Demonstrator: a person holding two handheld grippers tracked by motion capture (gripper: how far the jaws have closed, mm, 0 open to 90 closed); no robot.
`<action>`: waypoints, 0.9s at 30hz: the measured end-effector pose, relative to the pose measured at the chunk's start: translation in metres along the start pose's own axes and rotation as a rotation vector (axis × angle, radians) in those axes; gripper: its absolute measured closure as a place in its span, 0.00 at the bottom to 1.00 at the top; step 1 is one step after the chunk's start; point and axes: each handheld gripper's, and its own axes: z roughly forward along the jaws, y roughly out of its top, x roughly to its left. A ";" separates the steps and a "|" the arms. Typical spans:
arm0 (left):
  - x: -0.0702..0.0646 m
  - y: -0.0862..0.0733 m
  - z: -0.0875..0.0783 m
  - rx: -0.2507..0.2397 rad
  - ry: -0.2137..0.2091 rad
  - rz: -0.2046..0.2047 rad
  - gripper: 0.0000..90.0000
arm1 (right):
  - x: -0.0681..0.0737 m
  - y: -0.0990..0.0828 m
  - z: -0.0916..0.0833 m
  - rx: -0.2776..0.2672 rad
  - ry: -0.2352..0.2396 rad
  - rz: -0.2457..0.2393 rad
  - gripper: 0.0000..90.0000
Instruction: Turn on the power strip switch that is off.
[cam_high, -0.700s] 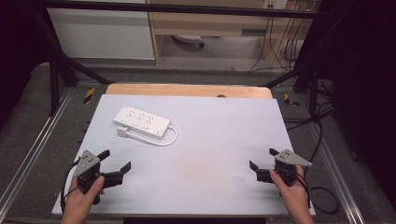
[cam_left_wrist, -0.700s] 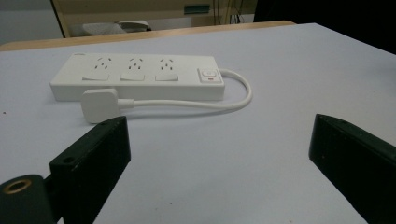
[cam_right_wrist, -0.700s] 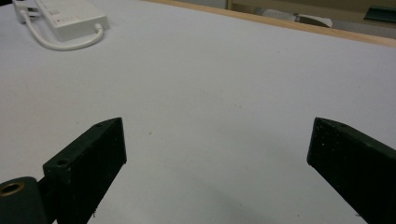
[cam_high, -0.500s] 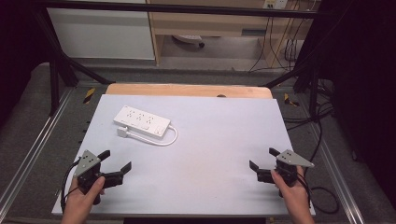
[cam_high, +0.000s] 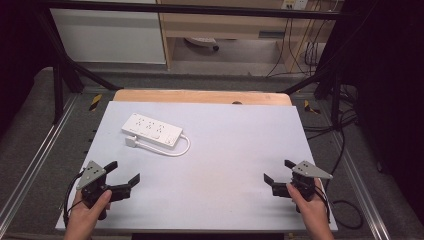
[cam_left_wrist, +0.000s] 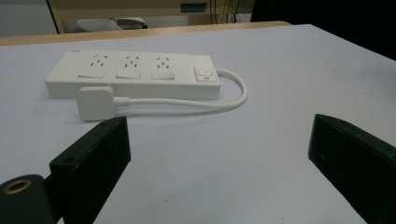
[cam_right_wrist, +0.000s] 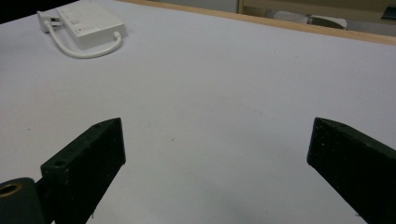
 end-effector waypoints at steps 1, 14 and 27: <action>0.000 0.000 0.000 -0.002 -0.003 -0.001 0.06 | 0.001 0.000 0.000 0.001 -0.002 -0.004 0.05; 0.004 0.011 -0.011 -0.023 0.019 -0.049 0.08 | 0.002 0.001 0.001 0.009 0.024 0.012 0.04; -0.005 0.030 -0.024 -0.044 0.007 -0.050 0.08 | 0.008 0.001 0.003 0.029 0.024 -0.029 0.03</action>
